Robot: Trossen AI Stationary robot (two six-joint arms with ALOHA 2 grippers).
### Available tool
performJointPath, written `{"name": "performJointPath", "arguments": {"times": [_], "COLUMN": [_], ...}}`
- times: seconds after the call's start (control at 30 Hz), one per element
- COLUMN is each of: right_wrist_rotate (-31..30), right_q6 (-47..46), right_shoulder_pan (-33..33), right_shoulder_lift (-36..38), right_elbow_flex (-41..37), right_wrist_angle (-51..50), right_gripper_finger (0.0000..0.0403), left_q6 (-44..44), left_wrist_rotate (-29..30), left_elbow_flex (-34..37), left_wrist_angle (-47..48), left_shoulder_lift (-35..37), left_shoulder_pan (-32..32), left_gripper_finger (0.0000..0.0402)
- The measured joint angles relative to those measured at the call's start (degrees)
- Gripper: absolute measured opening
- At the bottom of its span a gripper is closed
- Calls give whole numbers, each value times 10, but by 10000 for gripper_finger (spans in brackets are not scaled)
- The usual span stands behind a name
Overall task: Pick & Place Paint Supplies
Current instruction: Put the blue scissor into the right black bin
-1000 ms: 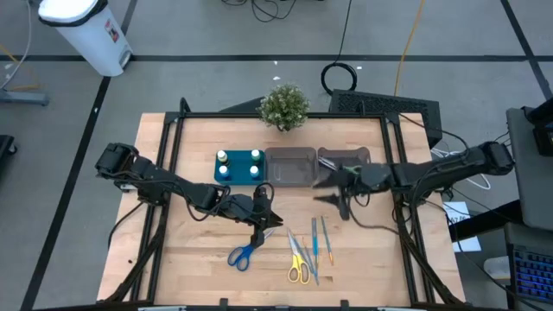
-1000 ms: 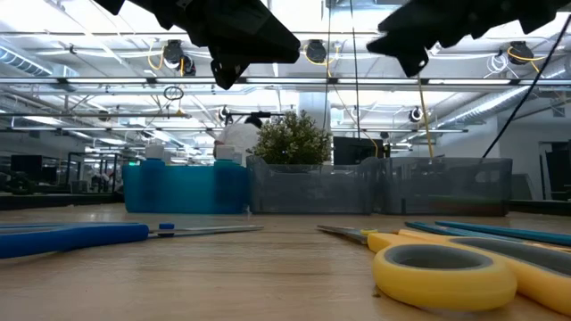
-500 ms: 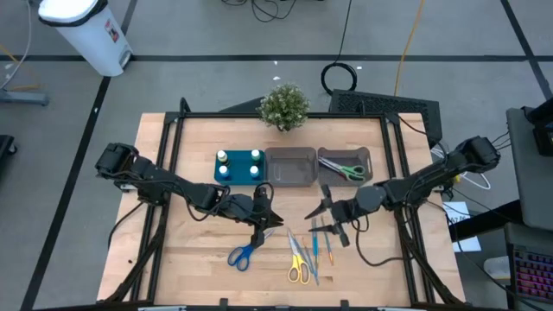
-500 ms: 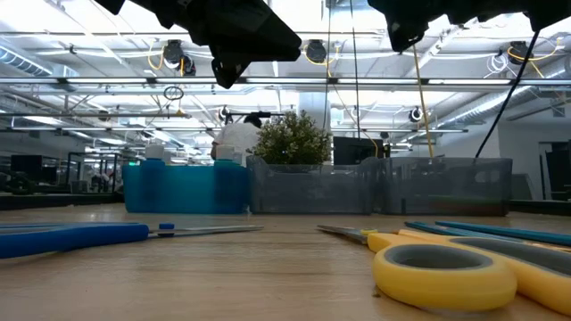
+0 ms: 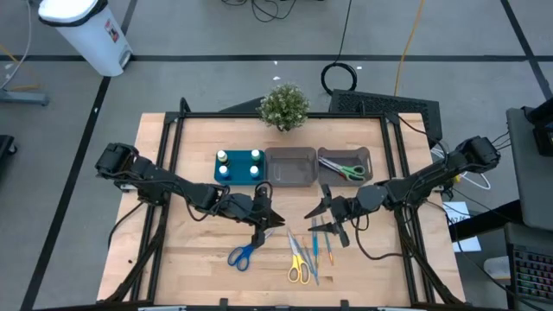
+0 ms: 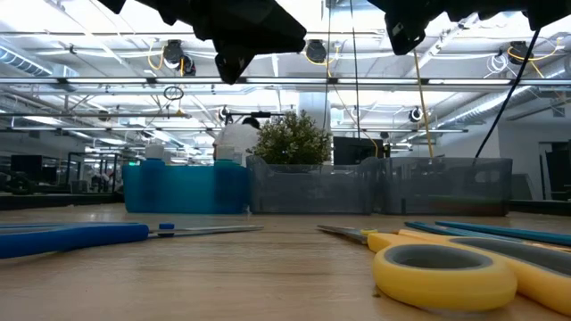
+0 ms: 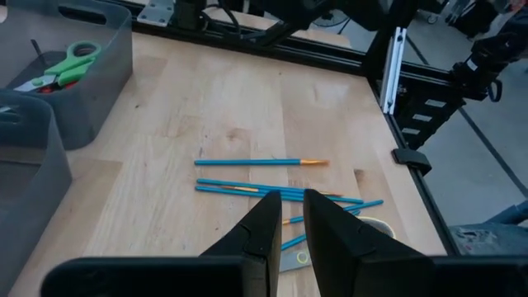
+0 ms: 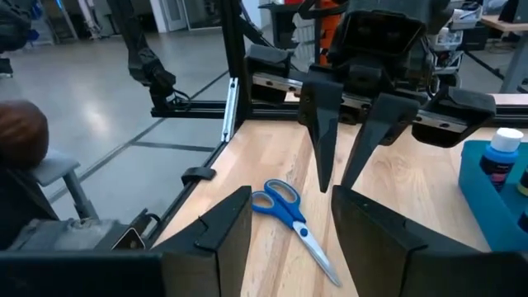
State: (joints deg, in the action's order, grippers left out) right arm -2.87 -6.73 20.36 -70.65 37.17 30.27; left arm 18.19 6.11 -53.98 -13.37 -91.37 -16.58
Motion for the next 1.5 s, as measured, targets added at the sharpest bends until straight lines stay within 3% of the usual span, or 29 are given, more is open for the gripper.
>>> {"name": "performJointPath", "arguments": {"times": [0.13,0.3,0.43,0.67,0.83,1.1,1.23,1.5], "right_wrist_rotate": [1,25,30,30,27,30,28,11], "right_q6": [-1,-1,-15,-27,-24,16,33,49], "right_shoulder_pan": [0,4,7,30,30,29,29,29], "right_shoulder_lift": [4,61,113,196,273,369,401,421], "right_elbow_flex": [0,0,-1,-65,-123,-234,-277,-335], "right_wrist_angle": [-4,-90,-181,-179,-135,-13,41,138], "right_gripper_finger": [162,157,153,150,150,150,150,150], "left_q6": [-26,-36,-65,-65,-98,-149,-149,-79], "left_wrist_rotate": [-6,-19,55,224,270,270,270,265], "left_elbow_flex": [0,1,21,131,229,369,405,411], "left_wrist_angle": [12,75,89,68,-30,-195,-242,-243], "left_shoulder_lift": [3,76,140,265,357,448,459,441], "left_shoulder_pan": [3,6,-33,-118,-162,-184,-183,-175], "left_gripper_finger": [61,61,61,61,61,61,61,61]}}
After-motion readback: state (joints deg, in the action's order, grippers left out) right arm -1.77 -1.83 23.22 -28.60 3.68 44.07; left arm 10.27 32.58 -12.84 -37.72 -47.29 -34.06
